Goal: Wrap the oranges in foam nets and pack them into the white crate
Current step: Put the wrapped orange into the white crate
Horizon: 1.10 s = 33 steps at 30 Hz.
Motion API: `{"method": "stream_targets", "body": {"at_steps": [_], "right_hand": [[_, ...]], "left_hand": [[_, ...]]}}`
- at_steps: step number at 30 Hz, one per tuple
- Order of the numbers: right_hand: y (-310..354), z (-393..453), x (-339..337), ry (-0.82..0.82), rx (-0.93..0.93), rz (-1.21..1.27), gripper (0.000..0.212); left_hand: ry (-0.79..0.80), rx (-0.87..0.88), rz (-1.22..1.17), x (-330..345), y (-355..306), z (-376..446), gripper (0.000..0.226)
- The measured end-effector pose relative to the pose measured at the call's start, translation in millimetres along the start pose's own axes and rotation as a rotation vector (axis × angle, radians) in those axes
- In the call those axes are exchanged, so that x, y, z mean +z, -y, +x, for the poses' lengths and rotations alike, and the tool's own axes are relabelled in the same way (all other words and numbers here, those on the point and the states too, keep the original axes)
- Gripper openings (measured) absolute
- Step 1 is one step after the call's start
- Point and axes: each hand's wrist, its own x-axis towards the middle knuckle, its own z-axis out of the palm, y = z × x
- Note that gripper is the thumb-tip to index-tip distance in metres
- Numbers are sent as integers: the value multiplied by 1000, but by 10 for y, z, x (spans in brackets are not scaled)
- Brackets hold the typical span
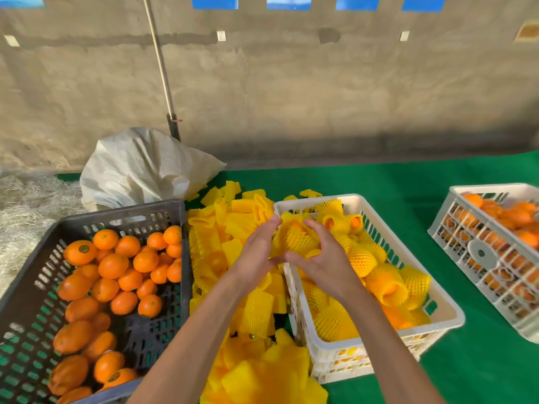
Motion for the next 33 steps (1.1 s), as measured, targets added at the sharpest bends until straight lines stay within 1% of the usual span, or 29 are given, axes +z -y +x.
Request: {"method": "stream_targets", "body": {"at_steps": [2,4,5,7,8,9,11,13,16,17,20,22,23,26,28,29,31,32,33], "right_hand": [[-39,134,-61,-141,14,-123,80],[-45,296,-125,-238,24,-157,78],[-37,384,-149,-283,9,-237,75],[-42,574,-182,-379,-23,-429,70],[-52,661,-199,-409,-22,-477,68],[-66,735,-222,-413,-11,-494,68],[-130,839,-280,-359,31,-492,67],[-214,844,-302,-304,42,-509,65],[-244,803,-251,-288,-11,-446,52],[-214,793,-210,-280,-42,-397,45],[-61,757,7,-243,-165,-313,27],[44,717,192,-178,-225,-302,25],[76,691,299,-118,-234,-301,25],[72,596,662,113,-152,-365,27],[3,531,883,248,-69,-463,28],[-50,500,981,303,-20,-526,29],[-182,447,1152,398,79,-616,30],[-245,412,1230,449,128,-623,28],[-305,380,1303,498,174,-630,25]], "left_hand": [[6,8,-16,70,-62,63,53],[-14,59,35,118,-111,118,55],[-39,81,55,143,-144,135,54],[-113,116,92,167,-211,157,48],[-141,130,110,167,-229,165,42],[-157,141,128,155,-240,169,39],[-190,181,180,85,-261,178,38],[-257,254,243,-38,-297,175,30],[-364,339,306,-312,-325,180,19],[-383,352,330,-428,-318,157,20],[-381,425,435,-794,-204,23,33],[-375,455,489,-1017,-98,-89,36],[-384,455,506,-1128,-39,-146,36],[-429,391,508,-1496,153,-267,33],[-456,293,533,-1735,263,-308,28],[-467,217,552,-1855,315,-312,30],[-469,-3,580,-2067,397,-307,45],[-440,-124,600,-2156,430,-307,50],[-388,-232,652,-2249,463,-300,51]]}}
